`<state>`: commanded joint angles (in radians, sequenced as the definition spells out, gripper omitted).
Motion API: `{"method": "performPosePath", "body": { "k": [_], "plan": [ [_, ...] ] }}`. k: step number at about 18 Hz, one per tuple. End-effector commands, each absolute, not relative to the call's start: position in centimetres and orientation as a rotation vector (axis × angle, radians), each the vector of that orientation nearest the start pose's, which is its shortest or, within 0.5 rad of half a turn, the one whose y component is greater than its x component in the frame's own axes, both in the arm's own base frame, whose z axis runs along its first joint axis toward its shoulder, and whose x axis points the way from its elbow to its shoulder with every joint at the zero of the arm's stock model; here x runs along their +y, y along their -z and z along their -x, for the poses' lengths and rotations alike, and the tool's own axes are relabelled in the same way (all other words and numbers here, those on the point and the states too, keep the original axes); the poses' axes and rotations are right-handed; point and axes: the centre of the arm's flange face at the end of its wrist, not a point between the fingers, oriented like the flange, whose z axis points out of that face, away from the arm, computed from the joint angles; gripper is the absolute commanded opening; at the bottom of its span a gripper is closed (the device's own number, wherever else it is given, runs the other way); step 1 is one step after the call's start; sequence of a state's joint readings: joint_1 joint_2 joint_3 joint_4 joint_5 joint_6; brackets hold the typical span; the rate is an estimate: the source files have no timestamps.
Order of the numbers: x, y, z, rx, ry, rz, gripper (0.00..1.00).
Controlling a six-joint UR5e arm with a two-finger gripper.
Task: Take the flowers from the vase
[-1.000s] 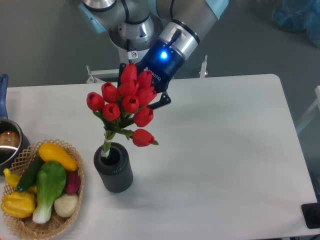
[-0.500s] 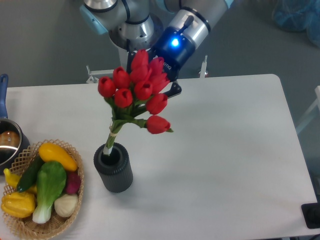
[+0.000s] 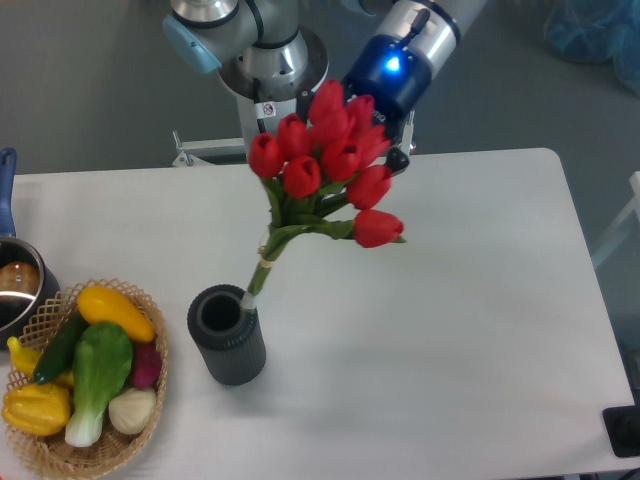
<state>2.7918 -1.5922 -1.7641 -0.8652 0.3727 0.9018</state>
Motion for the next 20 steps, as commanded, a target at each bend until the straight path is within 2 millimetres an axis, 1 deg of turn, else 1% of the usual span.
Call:
{"method": "performPosePath", "body": {
  "k": [3,5,7,10,12,20],
  "plan": [
    [37.2,-51.9,40.2,0.022,0.151,1.925,0.28],
    [37.0,-51.4,40.6,0.027,0.103,1.972,0.28],
    [36.7,-50.5,41.3,0.035,0.024,2.056,0.28],
    [36.3,-49.8,41.9,0.042,-0.025,2.105,0.28],
    [35.8,-49.8,42.4,0.034,-0.039,2.112,0.28],
    [35.3,-48.8,42.7,0.03,-0.057,2.143,0.28]
  ]
}}
